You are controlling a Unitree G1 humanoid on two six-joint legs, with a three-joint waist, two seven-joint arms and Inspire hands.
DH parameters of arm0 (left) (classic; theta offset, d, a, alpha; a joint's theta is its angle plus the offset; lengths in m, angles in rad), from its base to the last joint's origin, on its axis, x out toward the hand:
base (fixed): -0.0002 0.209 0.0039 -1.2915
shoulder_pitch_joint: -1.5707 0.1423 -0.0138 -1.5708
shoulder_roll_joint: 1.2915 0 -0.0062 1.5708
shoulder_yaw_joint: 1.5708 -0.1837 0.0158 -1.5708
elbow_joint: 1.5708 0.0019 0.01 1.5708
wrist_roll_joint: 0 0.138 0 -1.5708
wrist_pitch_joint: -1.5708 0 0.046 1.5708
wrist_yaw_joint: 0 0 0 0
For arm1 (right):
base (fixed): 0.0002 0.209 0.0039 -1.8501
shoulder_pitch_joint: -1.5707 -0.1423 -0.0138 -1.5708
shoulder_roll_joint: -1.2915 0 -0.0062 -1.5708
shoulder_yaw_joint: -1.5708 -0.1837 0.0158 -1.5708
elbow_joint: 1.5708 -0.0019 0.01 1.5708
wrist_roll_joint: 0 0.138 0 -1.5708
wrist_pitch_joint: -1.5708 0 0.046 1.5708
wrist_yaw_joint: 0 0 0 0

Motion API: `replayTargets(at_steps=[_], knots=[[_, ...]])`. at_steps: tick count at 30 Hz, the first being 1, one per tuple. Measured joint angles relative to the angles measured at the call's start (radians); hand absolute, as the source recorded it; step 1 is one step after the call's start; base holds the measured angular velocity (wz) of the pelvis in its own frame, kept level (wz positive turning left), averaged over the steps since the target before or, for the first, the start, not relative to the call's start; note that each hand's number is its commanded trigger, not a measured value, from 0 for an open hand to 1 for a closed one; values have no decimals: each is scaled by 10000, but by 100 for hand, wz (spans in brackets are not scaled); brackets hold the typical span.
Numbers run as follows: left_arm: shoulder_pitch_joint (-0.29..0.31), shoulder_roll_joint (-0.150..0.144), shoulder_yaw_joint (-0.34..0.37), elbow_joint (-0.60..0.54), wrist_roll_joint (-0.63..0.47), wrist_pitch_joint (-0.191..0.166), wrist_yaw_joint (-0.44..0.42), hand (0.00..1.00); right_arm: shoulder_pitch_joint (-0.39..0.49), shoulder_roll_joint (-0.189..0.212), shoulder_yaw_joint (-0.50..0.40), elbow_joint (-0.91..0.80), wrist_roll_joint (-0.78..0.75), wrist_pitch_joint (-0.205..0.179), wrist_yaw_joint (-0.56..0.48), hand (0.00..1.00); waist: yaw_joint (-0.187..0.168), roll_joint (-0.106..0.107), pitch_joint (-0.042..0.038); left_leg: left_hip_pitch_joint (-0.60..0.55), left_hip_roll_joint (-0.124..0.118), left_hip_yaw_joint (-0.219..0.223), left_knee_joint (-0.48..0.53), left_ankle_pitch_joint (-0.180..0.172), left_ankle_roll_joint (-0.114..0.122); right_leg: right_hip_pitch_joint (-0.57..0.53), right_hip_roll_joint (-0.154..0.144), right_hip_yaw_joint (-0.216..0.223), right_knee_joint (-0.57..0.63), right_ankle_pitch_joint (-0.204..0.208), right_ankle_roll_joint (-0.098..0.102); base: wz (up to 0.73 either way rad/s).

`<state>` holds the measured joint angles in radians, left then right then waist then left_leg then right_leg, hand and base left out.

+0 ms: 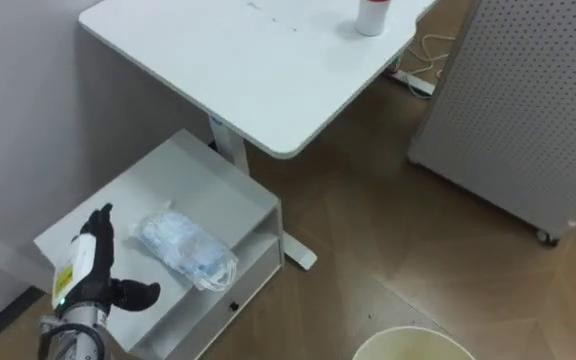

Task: Pick garbage

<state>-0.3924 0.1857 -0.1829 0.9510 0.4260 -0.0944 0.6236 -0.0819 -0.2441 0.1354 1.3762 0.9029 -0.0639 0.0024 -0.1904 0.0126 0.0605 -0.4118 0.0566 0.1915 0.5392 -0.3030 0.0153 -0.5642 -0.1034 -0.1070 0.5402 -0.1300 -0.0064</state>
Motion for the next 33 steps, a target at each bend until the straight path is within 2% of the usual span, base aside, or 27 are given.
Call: replayTargets(at_steps=[2,5,9,13,16,20,22,28,33], knots=[[-37,50,-75,2,20,-4,17,0,49,30,42,28,57,17,-11,100,-89,-96,60,-272,41,71,275,-81,-34,-286,33,73,237,-37,-59,-14],[-166,266,-408,303,193,-83,46,0,49,30,439,-3,195,14,-70,100,-252,-224,66,-798,204,257,671,-139,-55,-863,135,213,503,-11,-136,-16],[-635,435,-830,1190,416,-174,244,0,44,35,1005,84,360,10,-154,100,-323,-208,65,-1292,528,297,1047,-215,-134,-1217,382,201,449,165,-280,-11],[-1172,678,-1213,1687,485,-201,479,0,14,22,1210,49,583,-14,-135,100,-296,-136,66,-1728,715,286,1330,-272,-214,-1547,523,181,439,266,-394,-9],[-1335,720,-1403,1709,579,-206,723,0,-46,1,1286,-21,812,-23,-113,100,-303,-57,68,-2062,707,263,1391,-264,-231,-1896,511,183,516,292,-429,0],[-1564,857,-1670,2105,911,-195,733,0,-81,-16,1299,-21,932,-33,-83,100,-326,28,125,-2302,705,242,1564,-284,-238,-2151,491,205,734,272,-442,1],[-1593,1129,-1831,2134,1026,-192,734,0,-106,-27,1485,-21,1155,-25,2,100,-424,44,152,-2439,704,251,1647,-291,-227,-2306,466,202,868,259,-445,0],[-1922,1384,-1840,2624,1377,-189,737,0,-122,-43,1575,-20,1259,4,417,100,-666,3,207,-2765,686,247,2067,-474,-206,-2615,356,237,1326,38,-426,4],[-2139,1566,-1832,2898,1571,-36,734,0,-112,-154,1570,-214,1529,131,584,100,-784,-13,206,-3325,771,207,2545,-579,-193,-3138,366,241,1640,0,-440,0]])
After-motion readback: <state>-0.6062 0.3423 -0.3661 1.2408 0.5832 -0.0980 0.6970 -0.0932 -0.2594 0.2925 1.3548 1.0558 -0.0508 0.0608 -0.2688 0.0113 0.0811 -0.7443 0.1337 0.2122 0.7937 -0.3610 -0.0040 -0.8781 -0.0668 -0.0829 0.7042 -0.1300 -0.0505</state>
